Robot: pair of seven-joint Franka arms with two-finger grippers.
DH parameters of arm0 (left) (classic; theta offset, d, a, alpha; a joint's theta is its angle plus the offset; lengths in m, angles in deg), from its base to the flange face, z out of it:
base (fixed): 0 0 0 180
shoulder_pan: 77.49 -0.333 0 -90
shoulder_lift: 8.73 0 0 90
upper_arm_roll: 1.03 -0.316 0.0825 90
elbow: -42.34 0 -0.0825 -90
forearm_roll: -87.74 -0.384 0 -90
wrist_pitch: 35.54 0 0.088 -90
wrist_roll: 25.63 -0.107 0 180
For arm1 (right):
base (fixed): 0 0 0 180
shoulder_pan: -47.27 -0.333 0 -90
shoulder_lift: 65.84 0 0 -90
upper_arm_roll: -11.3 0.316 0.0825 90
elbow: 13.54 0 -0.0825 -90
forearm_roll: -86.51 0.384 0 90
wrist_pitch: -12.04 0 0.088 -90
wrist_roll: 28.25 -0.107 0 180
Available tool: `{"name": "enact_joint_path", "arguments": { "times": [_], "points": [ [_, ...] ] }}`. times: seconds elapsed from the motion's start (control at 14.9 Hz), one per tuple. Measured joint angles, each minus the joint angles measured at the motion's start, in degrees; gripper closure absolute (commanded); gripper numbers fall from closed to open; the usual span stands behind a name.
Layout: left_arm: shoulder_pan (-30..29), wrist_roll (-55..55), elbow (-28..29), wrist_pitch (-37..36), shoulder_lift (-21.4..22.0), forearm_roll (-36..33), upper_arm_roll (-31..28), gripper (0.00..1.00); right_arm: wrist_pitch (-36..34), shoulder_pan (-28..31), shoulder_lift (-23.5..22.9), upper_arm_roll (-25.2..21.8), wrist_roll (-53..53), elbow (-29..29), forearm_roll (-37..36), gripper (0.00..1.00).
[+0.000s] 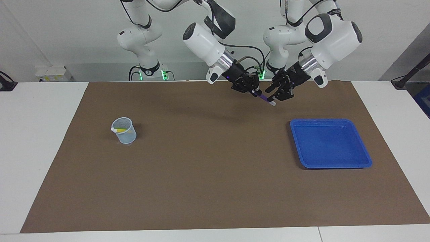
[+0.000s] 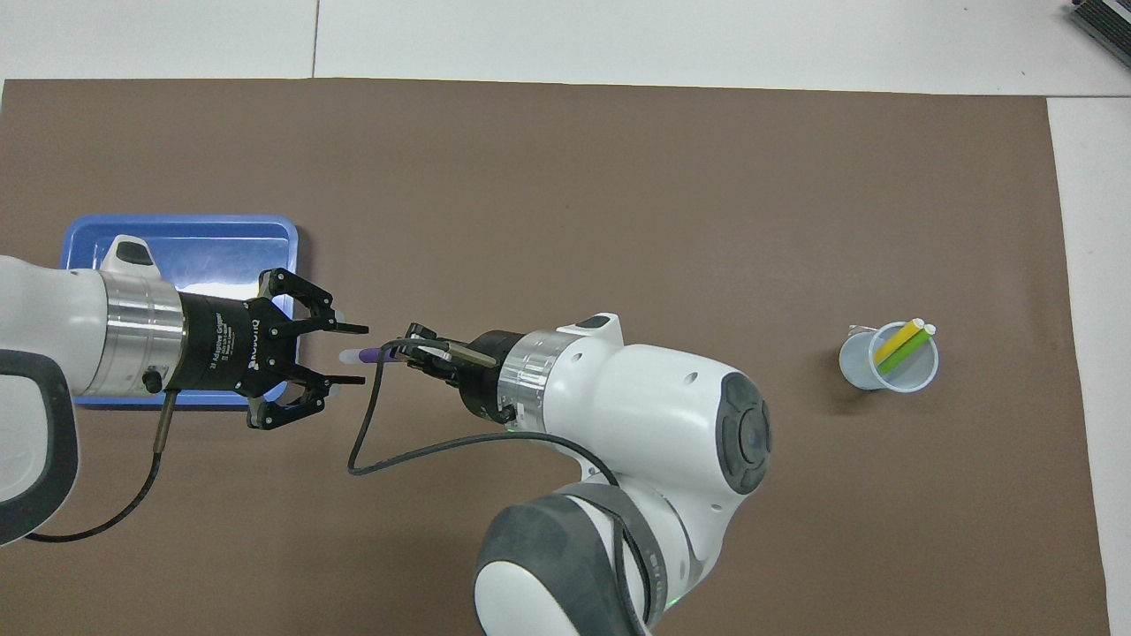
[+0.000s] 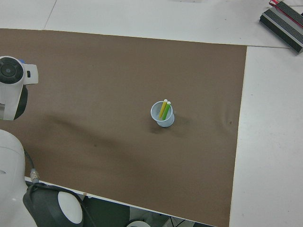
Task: Transfer and insert pens with both arms
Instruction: 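Carry the purple pen to the cup while the left gripper returns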
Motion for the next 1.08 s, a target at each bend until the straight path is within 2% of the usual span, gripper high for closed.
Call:
{"name": "enact_joint_path", "arguments": {
  "times": [0.27,0.4,0.61,0.87,1.08],
  "points": [
    [-0.01,-1.34,-0.01,0.00,0.04,-0.13,-0.25,0.47,-7.06,3.42,0.23,-0.08,1.73,0.04,-6.80,1.00],
    [-0.45,-7.10,-0.01,-0.07,0.05,-1.33,-0.66,0.49,-12.73,6.19,1.04,-0.09,2.34,0.16,-12.56,1.00],
    [-3.41,-22.54,-0.02,-1.93,0.12,-7.45,-1.05,0.49,-23.10,11.74,3.60,-0.19,9.38,0.31,-15.94,1.00],
    [-7.36,-48.49,-0.07,-5.19,0.19,-18.29,-1.37,0.49,-38.24,22.17,6.82,-0.40,25.44,0.31,-20.69,1.00],
    [-10.18,-65.74,-0.83,-5.66,0.34,-23.84,-1.49,0.45,-45.64,29.42,7.46,-0.55,37.36,0.31,-24.66,1.00]
  ]
}}
